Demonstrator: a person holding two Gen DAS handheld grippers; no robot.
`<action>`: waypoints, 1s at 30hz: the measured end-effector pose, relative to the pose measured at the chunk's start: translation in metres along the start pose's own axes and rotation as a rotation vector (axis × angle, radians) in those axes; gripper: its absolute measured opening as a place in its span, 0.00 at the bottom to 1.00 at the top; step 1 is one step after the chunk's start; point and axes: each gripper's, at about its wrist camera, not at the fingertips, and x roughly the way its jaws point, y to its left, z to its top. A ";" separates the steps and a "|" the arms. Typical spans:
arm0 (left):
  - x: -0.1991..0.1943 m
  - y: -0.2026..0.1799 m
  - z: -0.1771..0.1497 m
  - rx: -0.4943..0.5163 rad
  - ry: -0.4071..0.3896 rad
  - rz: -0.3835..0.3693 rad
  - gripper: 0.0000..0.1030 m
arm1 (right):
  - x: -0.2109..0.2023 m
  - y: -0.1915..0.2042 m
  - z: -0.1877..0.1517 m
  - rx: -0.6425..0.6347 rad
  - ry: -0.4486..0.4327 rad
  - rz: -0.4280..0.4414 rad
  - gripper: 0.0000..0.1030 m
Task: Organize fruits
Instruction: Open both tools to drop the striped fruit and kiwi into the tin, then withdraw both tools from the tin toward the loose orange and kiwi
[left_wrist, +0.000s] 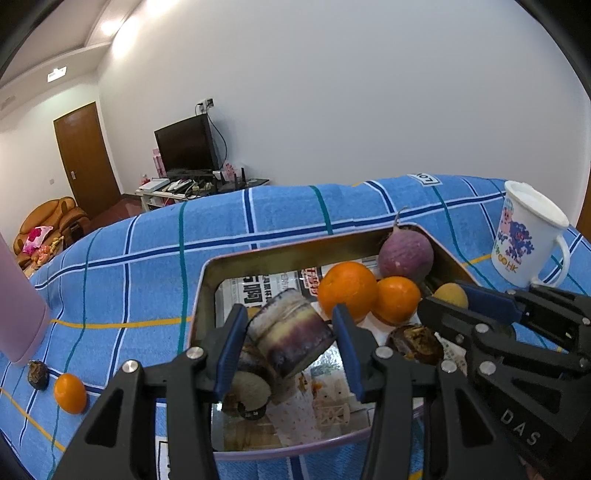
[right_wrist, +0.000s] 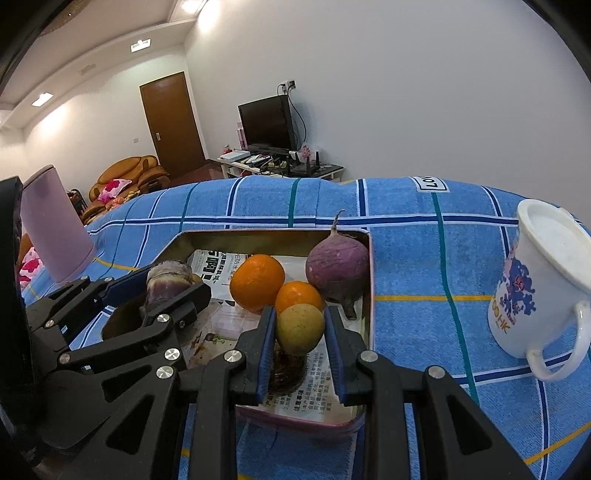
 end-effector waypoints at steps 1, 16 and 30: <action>0.000 0.000 0.000 -0.003 0.001 0.002 0.49 | 0.001 0.000 0.000 0.001 0.000 0.000 0.28; -0.017 0.006 -0.004 -0.028 -0.079 0.062 1.00 | -0.019 -0.015 0.006 0.131 -0.103 0.079 0.75; -0.023 0.027 -0.009 -0.117 -0.085 0.108 1.00 | -0.055 -0.005 0.006 0.077 -0.360 -0.102 0.77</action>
